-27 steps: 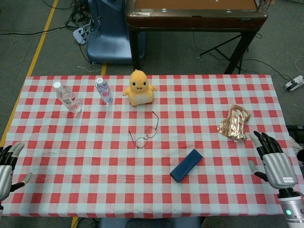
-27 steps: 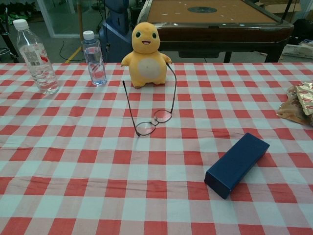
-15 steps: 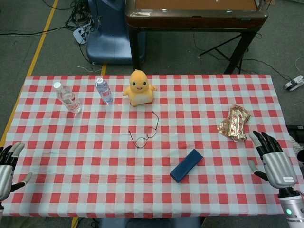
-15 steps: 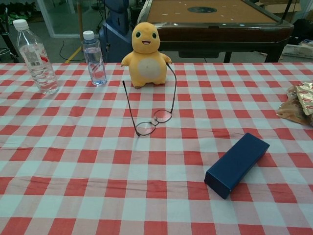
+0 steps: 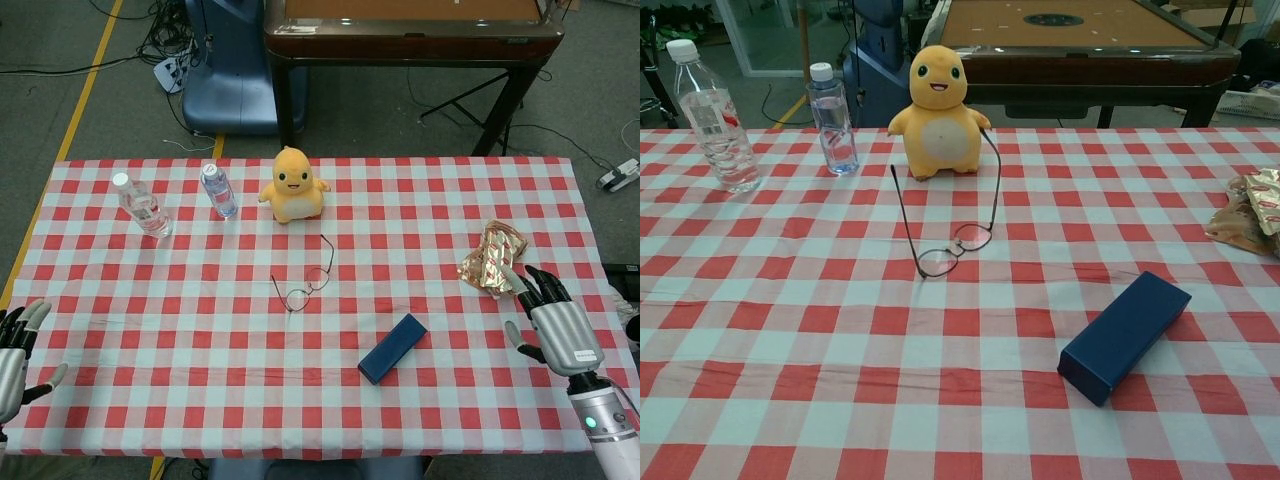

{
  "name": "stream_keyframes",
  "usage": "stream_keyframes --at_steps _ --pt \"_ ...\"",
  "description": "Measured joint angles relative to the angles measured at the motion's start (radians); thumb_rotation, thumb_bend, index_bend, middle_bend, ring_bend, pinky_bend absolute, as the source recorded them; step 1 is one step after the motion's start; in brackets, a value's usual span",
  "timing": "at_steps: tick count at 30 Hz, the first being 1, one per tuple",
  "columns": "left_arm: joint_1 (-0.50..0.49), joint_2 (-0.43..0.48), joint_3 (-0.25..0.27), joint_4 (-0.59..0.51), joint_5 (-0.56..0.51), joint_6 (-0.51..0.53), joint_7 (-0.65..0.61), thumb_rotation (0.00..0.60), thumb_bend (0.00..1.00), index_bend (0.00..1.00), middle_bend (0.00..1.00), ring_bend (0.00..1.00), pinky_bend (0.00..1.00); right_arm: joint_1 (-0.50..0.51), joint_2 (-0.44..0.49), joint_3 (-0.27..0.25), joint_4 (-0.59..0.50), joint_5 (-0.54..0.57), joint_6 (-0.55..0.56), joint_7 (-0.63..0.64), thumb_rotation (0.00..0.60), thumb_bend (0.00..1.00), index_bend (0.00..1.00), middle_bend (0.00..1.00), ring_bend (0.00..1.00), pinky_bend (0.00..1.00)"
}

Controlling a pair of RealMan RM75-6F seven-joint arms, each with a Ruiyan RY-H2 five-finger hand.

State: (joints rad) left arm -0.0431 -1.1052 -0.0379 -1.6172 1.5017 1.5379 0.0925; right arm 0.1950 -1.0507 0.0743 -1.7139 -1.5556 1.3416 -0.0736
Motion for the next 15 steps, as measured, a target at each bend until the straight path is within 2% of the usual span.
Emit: stream_keyframes --at_steps 4,8,11,15 --pt "0.002 -0.001 0.001 0.004 -0.001 0.001 -0.004 0.6 0.26 0.08 0.08 0.08 0.0 0.062 -0.011 0.02 0.0 0.018 -0.082 -0.005 0.6 0.48 0.0 0.59 0.47 0.4" --pt "0.003 -0.001 0.0 0.01 -0.004 0.002 -0.008 0.6 0.26 0.08 0.08 0.08 0.0 0.134 -0.039 0.043 0.006 0.046 -0.174 -0.015 0.6 0.59 0.0 0.76 0.65 0.57" --pt "0.003 -0.001 0.0 0.011 -0.005 0.001 -0.01 0.6 0.26 0.08 0.08 0.08 0.0 0.191 -0.067 0.061 0.011 0.077 -0.251 -0.02 0.6 0.69 0.0 0.85 0.74 0.65" --pt "0.004 -0.001 -0.001 0.016 -0.009 -0.002 -0.012 0.6 0.26 0.08 0.08 0.08 0.0 0.284 -0.124 0.092 0.028 0.136 -0.357 -0.034 0.6 0.81 0.0 0.92 0.81 0.7"
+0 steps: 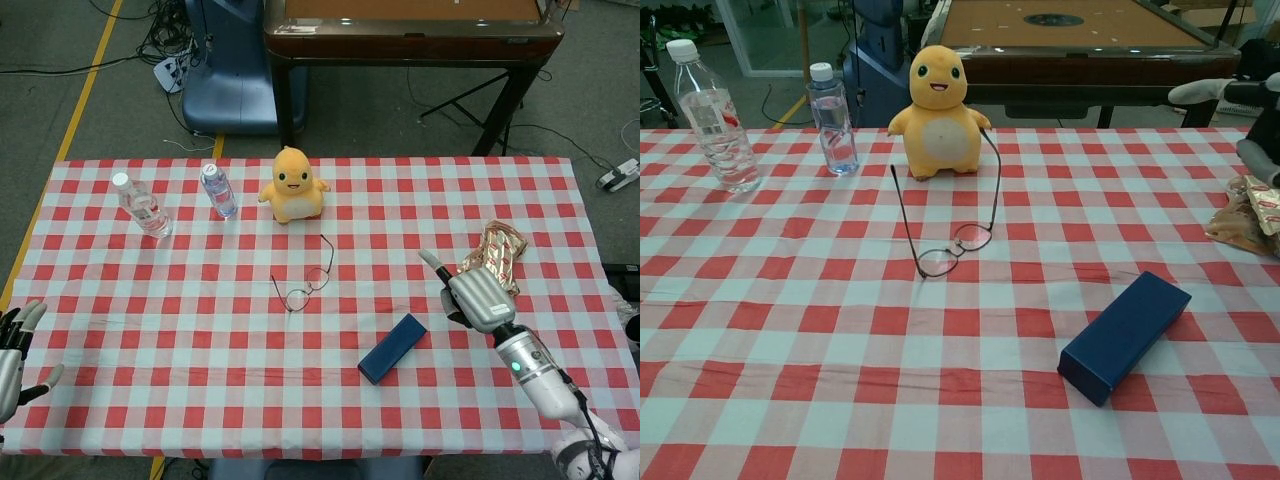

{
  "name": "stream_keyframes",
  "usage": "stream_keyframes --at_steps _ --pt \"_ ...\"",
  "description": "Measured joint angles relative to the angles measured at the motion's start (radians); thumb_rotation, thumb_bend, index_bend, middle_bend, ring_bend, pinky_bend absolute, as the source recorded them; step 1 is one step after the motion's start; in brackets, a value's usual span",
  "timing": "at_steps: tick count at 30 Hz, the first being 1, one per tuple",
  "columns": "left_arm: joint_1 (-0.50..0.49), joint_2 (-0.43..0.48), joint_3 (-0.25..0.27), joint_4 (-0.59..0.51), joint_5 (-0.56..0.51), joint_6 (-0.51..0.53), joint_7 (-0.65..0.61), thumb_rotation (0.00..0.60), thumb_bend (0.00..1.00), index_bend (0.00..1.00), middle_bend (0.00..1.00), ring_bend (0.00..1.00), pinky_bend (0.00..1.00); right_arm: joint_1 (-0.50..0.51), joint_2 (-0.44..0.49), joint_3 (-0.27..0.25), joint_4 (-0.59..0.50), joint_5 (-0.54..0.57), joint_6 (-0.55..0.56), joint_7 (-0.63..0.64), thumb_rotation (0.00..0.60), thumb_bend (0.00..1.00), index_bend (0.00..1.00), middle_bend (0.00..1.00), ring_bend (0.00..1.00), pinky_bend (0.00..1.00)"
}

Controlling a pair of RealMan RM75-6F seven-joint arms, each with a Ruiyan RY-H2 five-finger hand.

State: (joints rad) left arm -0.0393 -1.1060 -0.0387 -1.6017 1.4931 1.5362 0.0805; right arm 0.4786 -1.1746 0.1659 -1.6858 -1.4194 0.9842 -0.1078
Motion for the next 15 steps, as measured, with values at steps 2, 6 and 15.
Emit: stream_keyframes --at_steps 2,6,15 --pt "0.0 0.0 0.0 0.002 -0.001 -0.001 -0.001 0.6 0.26 0.08 0.08 0.08 0.0 0.037 -0.027 0.012 0.015 0.033 -0.033 -0.02 0.6 0.88 0.0 0.93 0.82 0.7" --pt "0.001 -0.001 0.0 0.01 -0.007 -0.006 -0.005 0.6 0.26 0.08 0.08 0.08 0.0 0.11 -0.083 0.037 0.046 0.121 -0.106 -0.079 0.6 0.98 0.0 0.96 0.84 0.72" --pt "0.0 -0.005 -0.002 0.031 -0.019 -0.015 -0.02 0.6 0.26 0.08 0.08 0.08 0.0 0.261 -0.194 0.072 0.138 0.298 -0.243 -0.168 0.6 1.0 0.0 0.97 0.84 0.78"
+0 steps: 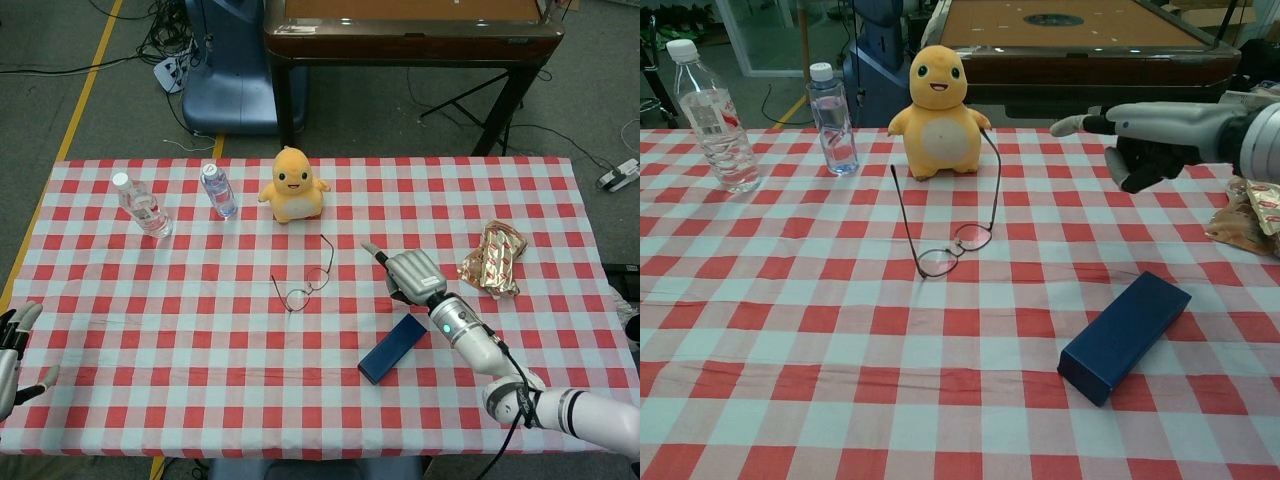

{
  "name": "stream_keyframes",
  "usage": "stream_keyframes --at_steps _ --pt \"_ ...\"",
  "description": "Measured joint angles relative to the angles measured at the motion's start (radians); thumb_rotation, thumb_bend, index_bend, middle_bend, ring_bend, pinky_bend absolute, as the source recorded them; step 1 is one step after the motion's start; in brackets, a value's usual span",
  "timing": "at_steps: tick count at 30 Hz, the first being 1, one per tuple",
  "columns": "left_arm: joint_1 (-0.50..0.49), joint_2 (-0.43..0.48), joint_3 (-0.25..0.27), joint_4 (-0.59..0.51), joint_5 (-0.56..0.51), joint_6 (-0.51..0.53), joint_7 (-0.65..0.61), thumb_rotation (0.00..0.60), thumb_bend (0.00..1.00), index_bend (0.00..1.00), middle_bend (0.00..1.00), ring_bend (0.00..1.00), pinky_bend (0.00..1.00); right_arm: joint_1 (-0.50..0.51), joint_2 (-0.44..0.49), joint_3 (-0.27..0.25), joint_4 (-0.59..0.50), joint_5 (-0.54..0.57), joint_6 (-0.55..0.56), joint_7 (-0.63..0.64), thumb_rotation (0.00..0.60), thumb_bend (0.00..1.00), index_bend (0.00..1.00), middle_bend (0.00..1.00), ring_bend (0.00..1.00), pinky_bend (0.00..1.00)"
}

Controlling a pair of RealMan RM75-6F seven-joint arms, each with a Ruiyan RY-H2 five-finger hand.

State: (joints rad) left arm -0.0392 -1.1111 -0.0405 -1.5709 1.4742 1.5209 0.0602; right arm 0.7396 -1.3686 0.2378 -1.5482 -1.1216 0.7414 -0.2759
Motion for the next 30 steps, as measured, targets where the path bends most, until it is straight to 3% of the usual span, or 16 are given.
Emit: stream_keyframes --at_steps 16,30 --pt "0.008 0.0 -0.002 0.024 -0.018 -0.003 -0.017 0.6 0.26 0.08 0.08 0.08 0.0 0.172 -0.123 0.024 0.172 0.126 -0.096 -0.006 0.6 1.0 0.0 0.97 0.84 0.8" --pt "0.021 -0.001 -0.001 0.044 -0.027 0.004 -0.035 0.6 0.26 0.08 0.08 0.08 0.0 0.251 -0.175 -0.034 0.155 0.159 -0.124 -0.034 0.6 1.0 0.0 0.97 0.84 0.81"
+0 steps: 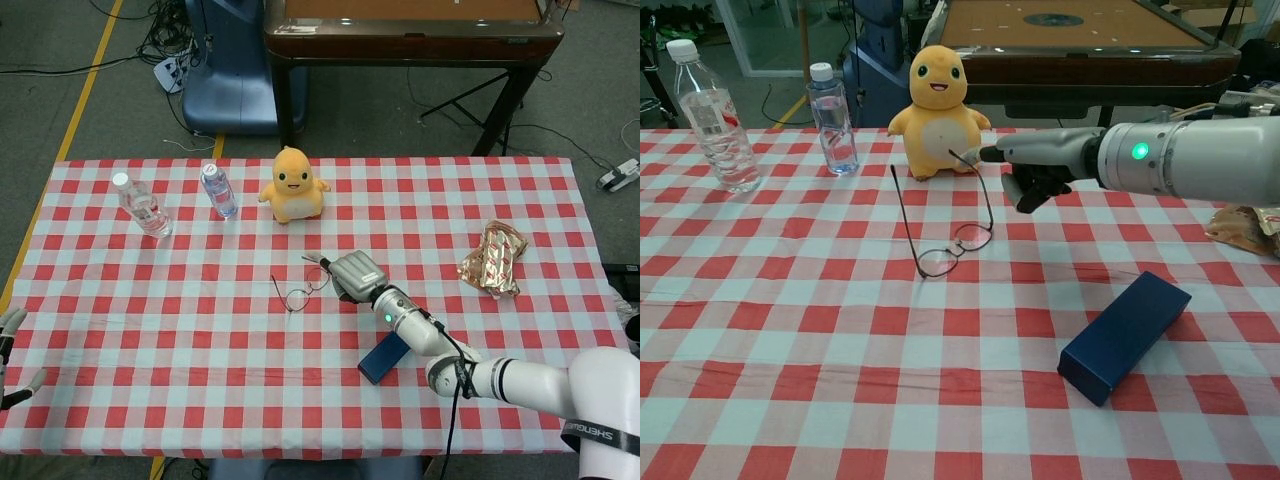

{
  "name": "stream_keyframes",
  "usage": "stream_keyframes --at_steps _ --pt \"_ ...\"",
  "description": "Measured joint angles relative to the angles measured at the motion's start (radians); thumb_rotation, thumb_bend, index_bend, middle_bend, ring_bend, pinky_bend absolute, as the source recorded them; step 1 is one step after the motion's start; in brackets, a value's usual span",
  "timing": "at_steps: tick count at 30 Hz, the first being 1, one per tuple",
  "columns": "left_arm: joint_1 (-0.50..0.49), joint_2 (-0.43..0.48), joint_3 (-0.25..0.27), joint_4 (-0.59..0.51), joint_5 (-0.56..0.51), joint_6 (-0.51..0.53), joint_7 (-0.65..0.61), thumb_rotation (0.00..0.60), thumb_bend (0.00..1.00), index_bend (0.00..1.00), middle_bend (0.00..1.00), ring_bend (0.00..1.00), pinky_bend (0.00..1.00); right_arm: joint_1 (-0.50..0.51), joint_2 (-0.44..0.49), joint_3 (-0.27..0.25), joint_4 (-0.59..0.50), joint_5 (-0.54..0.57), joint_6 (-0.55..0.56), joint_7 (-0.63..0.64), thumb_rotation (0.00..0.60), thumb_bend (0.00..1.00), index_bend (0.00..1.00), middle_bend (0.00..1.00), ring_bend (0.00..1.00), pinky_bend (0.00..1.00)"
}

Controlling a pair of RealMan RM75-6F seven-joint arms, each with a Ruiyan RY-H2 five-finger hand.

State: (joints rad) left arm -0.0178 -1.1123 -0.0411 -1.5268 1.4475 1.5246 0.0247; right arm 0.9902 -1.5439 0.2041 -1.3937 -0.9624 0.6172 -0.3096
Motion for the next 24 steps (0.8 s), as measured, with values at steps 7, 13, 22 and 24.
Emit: stream_keyframes --at_steps 7,13,22,24 --pt "0.006 -0.001 0.002 0.008 0.001 0.003 -0.01 0.6 0.26 0.08 0.08 0.08 0.0 0.023 -0.042 -0.035 0.009 0.03 -0.006 -0.017 0.6 1.0 0.0 0.97 0.84 0.81" --pt "0.009 -0.001 0.002 0.013 0.001 0.006 -0.017 0.6 0.26 0.08 0.08 0.08 0.0 0.04 -0.075 -0.04 0.024 0.054 -0.024 0.002 0.6 1.0 0.0 0.97 0.84 0.81" --pt "0.018 0.0 0.004 0.026 -0.005 0.007 -0.027 0.6 0.26 0.08 0.08 0.08 0.0 0.053 -0.144 -0.034 0.103 0.076 -0.081 0.098 0.6 1.0 0.0 0.98 0.85 0.83" --pt "0.02 0.0 0.004 0.027 -0.005 0.008 -0.028 0.6 0.26 0.08 0.08 0.08 0.0 0.055 -0.16 -0.035 0.126 0.074 -0.09 0.114 0.6 1.0 0.0 0.98 0.85 0.83"
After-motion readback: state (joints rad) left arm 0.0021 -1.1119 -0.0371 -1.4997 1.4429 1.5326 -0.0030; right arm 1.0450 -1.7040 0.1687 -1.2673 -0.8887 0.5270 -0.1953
